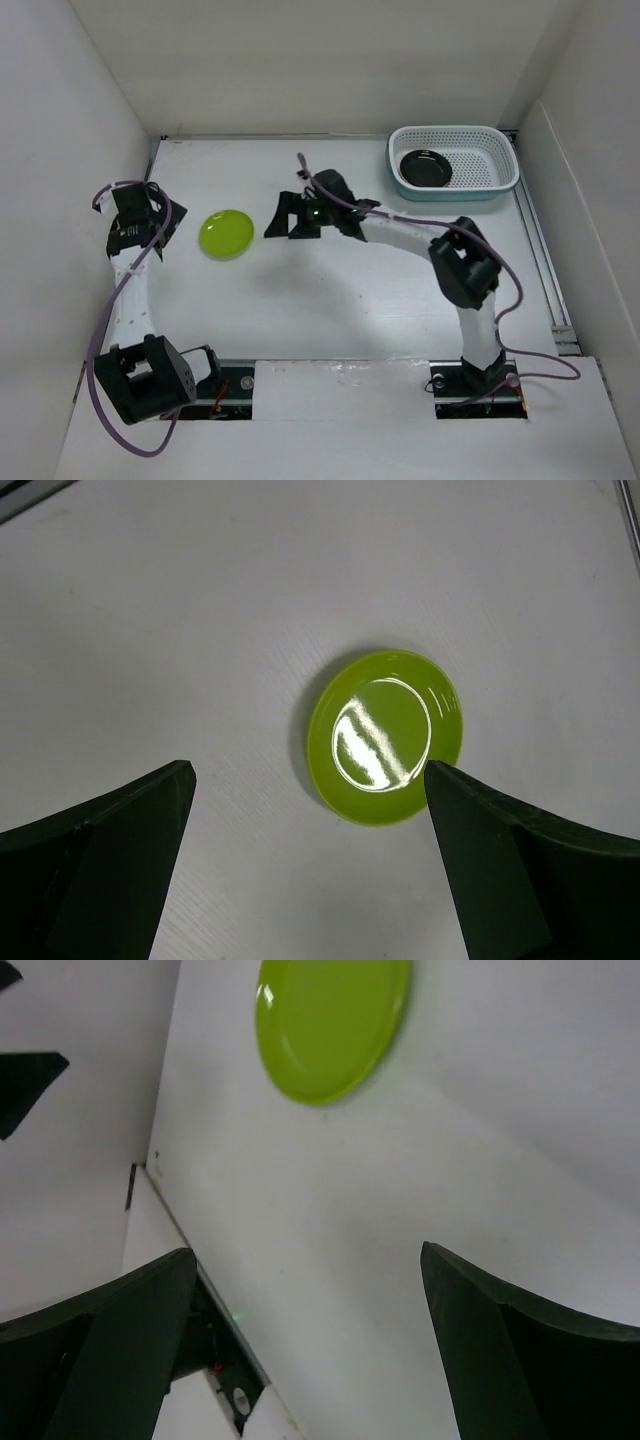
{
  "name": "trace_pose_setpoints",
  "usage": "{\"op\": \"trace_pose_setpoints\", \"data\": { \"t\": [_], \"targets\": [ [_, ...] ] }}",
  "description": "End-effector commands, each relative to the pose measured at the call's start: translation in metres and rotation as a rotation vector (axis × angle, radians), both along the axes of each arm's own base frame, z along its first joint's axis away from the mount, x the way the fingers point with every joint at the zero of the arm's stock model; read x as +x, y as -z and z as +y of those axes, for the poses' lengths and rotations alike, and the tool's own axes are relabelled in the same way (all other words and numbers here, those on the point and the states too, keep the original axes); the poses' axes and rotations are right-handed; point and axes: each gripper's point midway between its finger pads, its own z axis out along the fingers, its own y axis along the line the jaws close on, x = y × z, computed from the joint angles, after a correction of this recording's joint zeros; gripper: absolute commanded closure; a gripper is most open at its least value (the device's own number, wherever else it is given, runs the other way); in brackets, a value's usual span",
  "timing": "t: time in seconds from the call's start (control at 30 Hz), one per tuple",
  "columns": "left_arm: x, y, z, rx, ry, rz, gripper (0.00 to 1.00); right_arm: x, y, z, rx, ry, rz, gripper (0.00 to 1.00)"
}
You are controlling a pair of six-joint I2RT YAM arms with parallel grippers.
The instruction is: Place the plates into the plastic bin on the countertop
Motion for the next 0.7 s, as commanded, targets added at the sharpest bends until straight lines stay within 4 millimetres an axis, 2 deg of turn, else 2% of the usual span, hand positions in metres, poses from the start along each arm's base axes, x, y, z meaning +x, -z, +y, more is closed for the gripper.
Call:
{"op": "trace_pose_setpoints", "data": {
  "t": [0.0, 0.07, 0.1, 0.13, 0.17, 0.2, 0.23, 0.3, 0.33, 0.43, 0.47, 0.53, 0.63, 0.67],
  "targets": [
    [-0.006, -0.011, 0.007, 0.039, -0.001, -0.021, 0.00, 0.016, 0.020, 0.047, 0.079, -0.039, 0.033, 0.02],
    [-0.007, -0.014, 0.009, 0.054, -0.010, -0.048, 0.00, 0.018, 0.030, 0.068, 0.098, -0.052, 0.061, 0.04],
    [-0.007, -0.014, 0.007, 0.054, 0.006, -0.047, 0.00, 0.020, 0.018, 0.085, 0.137, -0.073, 0.044, 0.06],
    [-0.007, -0.017, 0.006, 0.057, 0.006, -0.058, 0.00, 0.026, 0.044, 0.092, 0.126, -0.055, 0.098, 0.08],
    [-0.008, -0.020, 0.005, 0.062, 0.020, -0.067, 0.00, 0.026, 0.048, 0.098, 0.140, -0.072, 0.122, 0.08],
    [-0.009, -0.020, 0.005, 0.064, 0.020, -0.074, 0.00, 0.028, 0.040, 0.111, 0.166, -0.079, 0.114, 0.11],
    [-0.009, -0.020, 0.005, 0.064, 0.020, -0.074, 0.00, 0.030, 0.057, 0.114, 0.159, -0.064, 0.155, 0.13],
    [-0.013, -0.022, 0.004, 0.074, 0.025, -0.083, 0.00, 0.042, 0.058, 0.118, 0.167, -0.019, 0.152, 0.15],
    [-0.012, -0.022, 0.001, 0.069, 0.036, -0.094, 0.00, 0.045, 0.068, 0.119, 0.164, 0.006, 0.177, 0.17],
    [-0.011, -0.022, -0.004, 0.050, 0.059, -0.101, 0.00, 0.058, 0.074, 0.123, 0.133, 0.094, 0.181, 0.24],
    [-0.009, -0.021, -0.006, 0.042, 0.069, -0.107, 0.00, 0.059, 0.086, 0.125, 0.102, 0.117, 0.188, 0.27],
    [-0.008, -0.021, -0.010, 0.028, 0.087, -0.112, 0.00, 0.066, 0.095, 0.124, 0.066, 0.154, 0.195, 0.30],
    [-0.007, -0.026, -0.011, 0.029, 0.094, -0.133, 0.00, 0.067, 0.096, 0.128, 0.049, 0.175, 0.201, 0.41],
    [-0.009, -0.022, -0.012, 0.026, 0.094, -0.124, 0.00, 0.068, 0.095, 0.129, 0.052, 0.181, 0.211, 0.44]
  ]
}}
